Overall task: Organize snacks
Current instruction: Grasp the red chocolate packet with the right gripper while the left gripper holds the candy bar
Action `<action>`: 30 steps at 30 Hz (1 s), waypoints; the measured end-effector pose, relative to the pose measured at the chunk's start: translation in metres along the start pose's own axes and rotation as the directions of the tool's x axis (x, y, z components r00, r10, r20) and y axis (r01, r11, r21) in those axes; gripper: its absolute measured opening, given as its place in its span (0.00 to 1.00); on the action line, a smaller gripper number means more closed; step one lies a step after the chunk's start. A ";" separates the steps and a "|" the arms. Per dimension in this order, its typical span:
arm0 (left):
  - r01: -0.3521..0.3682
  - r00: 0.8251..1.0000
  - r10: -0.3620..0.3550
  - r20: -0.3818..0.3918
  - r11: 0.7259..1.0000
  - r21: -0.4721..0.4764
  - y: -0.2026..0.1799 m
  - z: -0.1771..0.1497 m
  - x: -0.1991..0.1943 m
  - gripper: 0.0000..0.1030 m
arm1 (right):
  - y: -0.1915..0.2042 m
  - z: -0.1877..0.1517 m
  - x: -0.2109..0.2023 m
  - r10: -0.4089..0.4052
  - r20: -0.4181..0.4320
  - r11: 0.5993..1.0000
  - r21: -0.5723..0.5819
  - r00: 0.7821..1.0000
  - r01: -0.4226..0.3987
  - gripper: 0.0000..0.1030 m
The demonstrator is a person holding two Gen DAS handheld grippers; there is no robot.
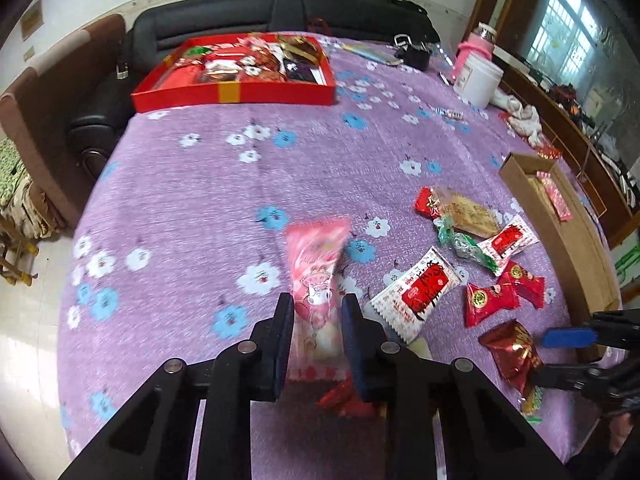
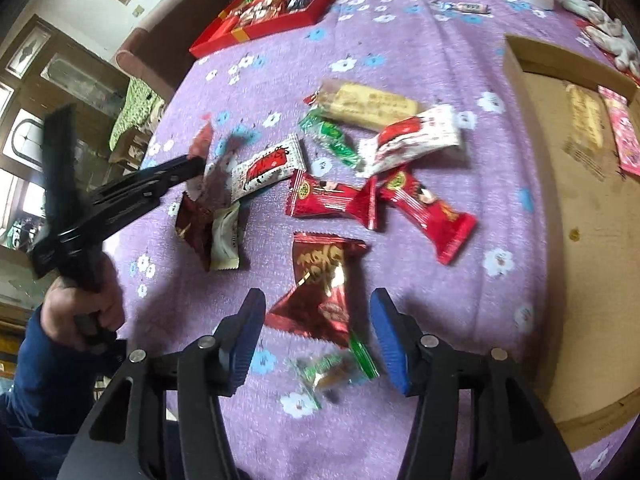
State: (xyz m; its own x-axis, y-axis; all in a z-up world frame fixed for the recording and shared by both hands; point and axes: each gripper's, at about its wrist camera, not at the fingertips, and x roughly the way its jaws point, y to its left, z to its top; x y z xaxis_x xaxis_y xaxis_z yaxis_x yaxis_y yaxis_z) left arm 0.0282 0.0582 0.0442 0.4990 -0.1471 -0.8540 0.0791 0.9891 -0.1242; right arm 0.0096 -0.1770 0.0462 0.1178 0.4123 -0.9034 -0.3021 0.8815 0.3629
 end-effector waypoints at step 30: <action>-0.021 0.998 0.016 -0.069 0.998 -0.066 0.007 0.008 0.036 0.25 | -0.005 -0.007 -0.023 0.003 0.120 1.000 -0.014 0.993 -0.002 0.24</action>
State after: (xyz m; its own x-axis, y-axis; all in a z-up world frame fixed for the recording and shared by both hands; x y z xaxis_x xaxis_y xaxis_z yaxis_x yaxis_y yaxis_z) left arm 0.0534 0.0598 0.0165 0.4398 -0.1305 -0.8885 0.0116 0.9901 -0.1397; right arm 0.0019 -0.1921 0.0637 0.2296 0.4398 -0.8683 -0.3158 0.8775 0.3609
